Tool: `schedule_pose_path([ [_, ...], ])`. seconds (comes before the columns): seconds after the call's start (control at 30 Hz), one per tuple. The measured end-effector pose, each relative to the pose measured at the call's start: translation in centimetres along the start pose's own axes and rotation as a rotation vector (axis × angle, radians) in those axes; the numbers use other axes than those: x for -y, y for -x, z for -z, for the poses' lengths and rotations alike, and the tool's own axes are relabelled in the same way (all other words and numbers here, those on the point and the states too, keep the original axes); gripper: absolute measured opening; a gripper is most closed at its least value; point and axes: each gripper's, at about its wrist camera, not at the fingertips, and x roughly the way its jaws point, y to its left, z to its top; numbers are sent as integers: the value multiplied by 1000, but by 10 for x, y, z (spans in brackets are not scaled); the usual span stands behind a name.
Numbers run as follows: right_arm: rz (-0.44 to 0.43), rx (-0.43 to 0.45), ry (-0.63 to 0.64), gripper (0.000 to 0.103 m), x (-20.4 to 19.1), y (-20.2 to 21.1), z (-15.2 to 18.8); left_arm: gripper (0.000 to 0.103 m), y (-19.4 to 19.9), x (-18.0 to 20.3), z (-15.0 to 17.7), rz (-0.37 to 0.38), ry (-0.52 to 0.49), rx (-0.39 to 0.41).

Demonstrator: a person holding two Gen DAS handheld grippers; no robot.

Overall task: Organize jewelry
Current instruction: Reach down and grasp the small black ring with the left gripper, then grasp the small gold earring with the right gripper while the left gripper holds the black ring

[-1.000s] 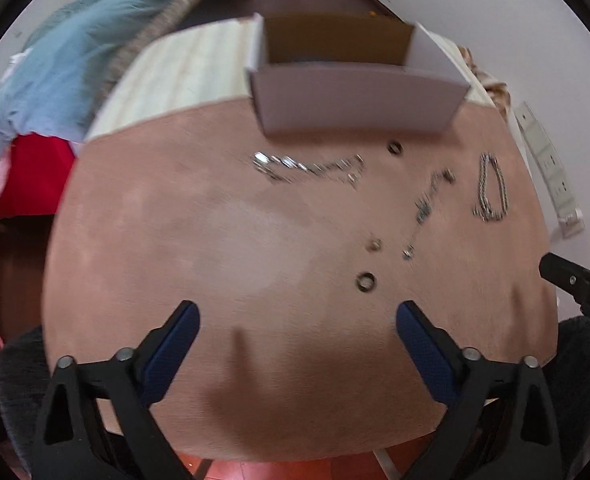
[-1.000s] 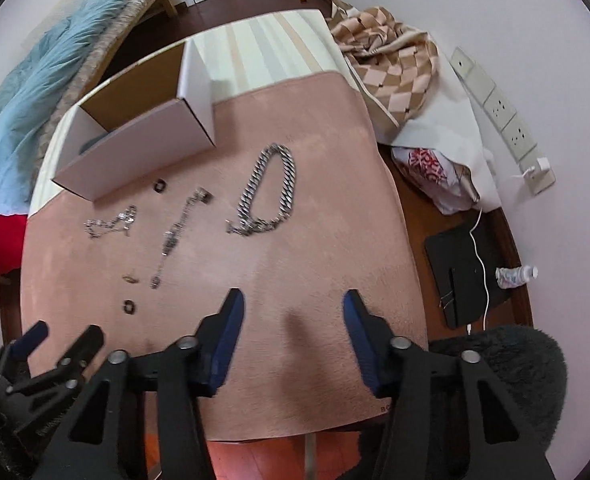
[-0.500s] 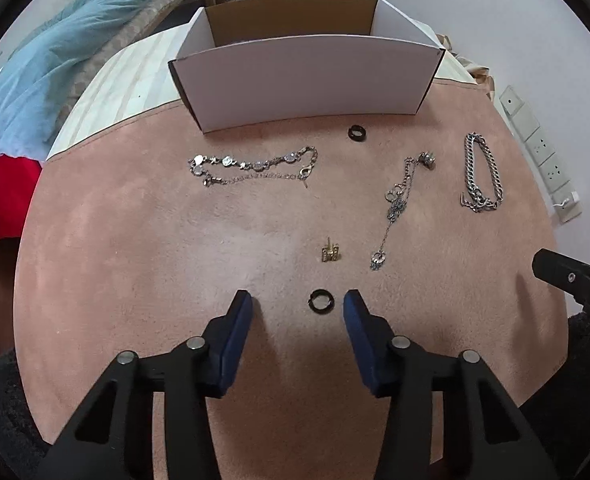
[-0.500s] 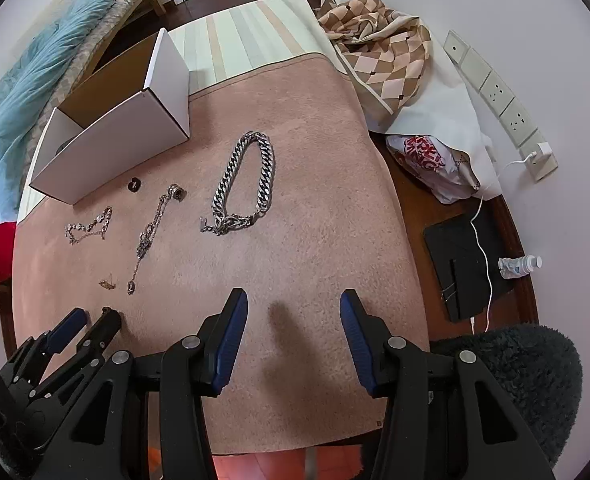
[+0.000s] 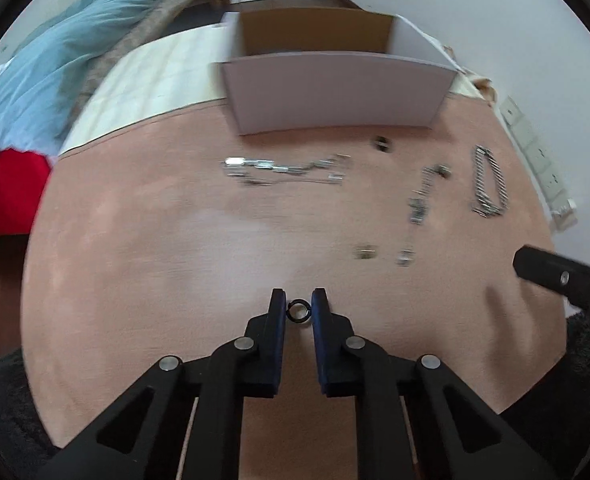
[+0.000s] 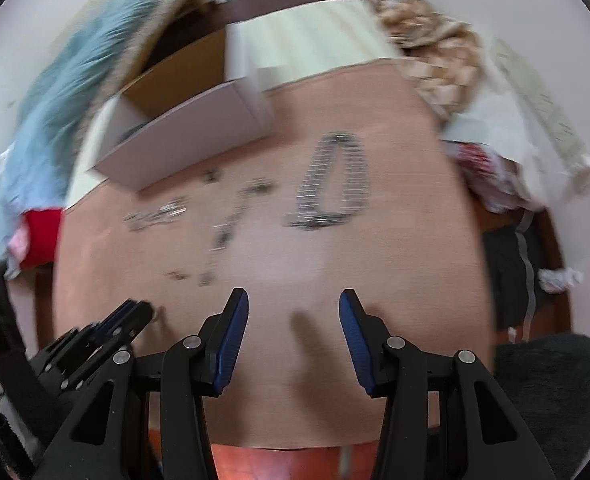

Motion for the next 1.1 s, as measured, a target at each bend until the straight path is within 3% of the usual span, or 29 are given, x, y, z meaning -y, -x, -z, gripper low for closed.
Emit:
schedule_pose_path([
  [0.2, -58, 12, 120, 50, -59, -25, 3, 10, 5, -55, 0, -70, 88, 6],
  [0.4, -16, 46, 217, 50, -102, -44, 2, 10, 4, -83, -1, -78, 153, 3],
  [0.87, 89, 36, 294, 39, -122, -71, 4, 10, 0, -97, -2, -61, 191, -2],
  [0.97, 108, 49, 302, 29, -122, -72, 4, 10, 0, -97, -2, -58, 189, -1],
  [1.1, 115, 63, 306, 9, -117, -70, 6, 10, 1, -95, -1, -55, 187, 1],
])
